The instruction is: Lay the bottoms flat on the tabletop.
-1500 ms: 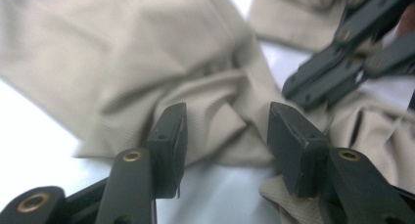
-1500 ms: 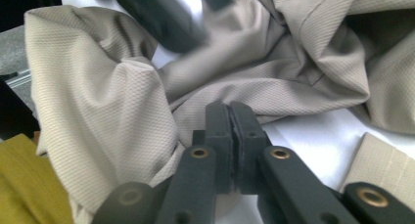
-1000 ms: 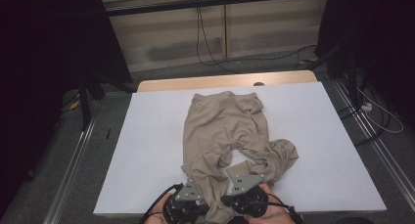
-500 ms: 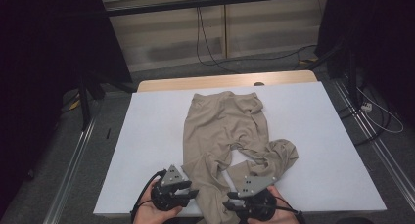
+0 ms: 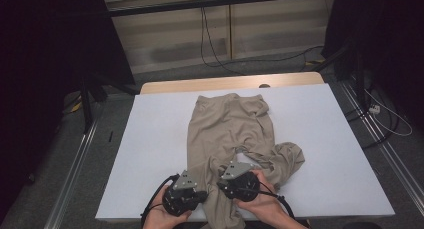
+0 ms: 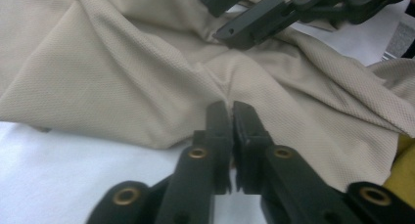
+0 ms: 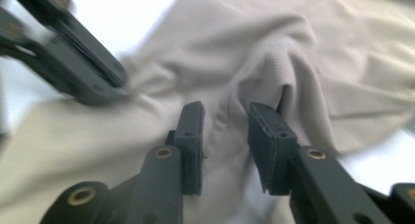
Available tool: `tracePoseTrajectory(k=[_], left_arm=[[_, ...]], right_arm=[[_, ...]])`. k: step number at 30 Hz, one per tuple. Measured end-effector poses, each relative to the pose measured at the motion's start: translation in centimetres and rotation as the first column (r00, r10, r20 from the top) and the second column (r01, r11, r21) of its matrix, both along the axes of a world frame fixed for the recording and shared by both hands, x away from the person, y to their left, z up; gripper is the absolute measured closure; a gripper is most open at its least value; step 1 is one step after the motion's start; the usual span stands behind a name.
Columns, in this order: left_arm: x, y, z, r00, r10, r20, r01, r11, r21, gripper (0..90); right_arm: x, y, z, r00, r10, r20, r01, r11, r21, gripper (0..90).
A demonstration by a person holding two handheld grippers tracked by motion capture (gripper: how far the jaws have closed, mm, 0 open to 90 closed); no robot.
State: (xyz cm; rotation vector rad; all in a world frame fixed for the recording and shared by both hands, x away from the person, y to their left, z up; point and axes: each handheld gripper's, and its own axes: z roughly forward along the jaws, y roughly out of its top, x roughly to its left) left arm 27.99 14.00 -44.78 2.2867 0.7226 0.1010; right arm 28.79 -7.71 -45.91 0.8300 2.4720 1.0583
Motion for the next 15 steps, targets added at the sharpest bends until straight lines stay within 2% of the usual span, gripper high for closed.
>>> tracePoseTrajectory(k=[1,3,5,9,11,13,15], left_arm=[[0.1,0.1,0.0,1.0000,0.005,0.007,-0.005,1.0000,-0.003,81.9],[0.1,0.3,0.2,0.9997,0.020,0.012,-0.020,0.9997,-0.011,79.3],[0.2,0.6,0.2,0.9993,0.034,0.013,-0.034,0.9993,-0.014,75.6],[0.4,1.1,0.5,0.9978,0.064,0.018,-0.063,0.9975,-0.032,63.7],[0.4,1.3,0.7,0.9965,0.079,0.029,-0.077,0.9959,-0.046,61.3],[0.5,1.5,0.8,0.9950,0.087,0.048,-0.085,0.9952,-0.049,60.2],[0.6,1.4,0.8,0.9947,0.089,0.050,-0.087,0.9949,-0.051,60.2]], right_arm=[[0.1,-0.2,-0.2,0.9999,-0.011,0.001,0.011,1.000,0.006,64.2],[0.3,-0.6,-0.2,0.9996,-0.011,-0.025,0.012,0.999,0.031,83.0],[0.2,-1.1,-0.1,0.9994,-0.021,-0.029,0.022,1.000,0.018,87.6],[-0.6,-2.7,0.3,0.9964,-0.018,-0.083,0.023,0.998,0.065,88.6],[-1.2,-3.6,0.5,0.9933,-0.028,-0.112,0.038,0.995,0.092,88.5],[-1.9,-4.4,0.6,0.9902,-0.039,-0.134,0.052,0.994,0.097,88.5],[-2.6,-4.9,0.5,0.9863,-0.046,-0.159,0.061,0.994,0.089,88.2]])
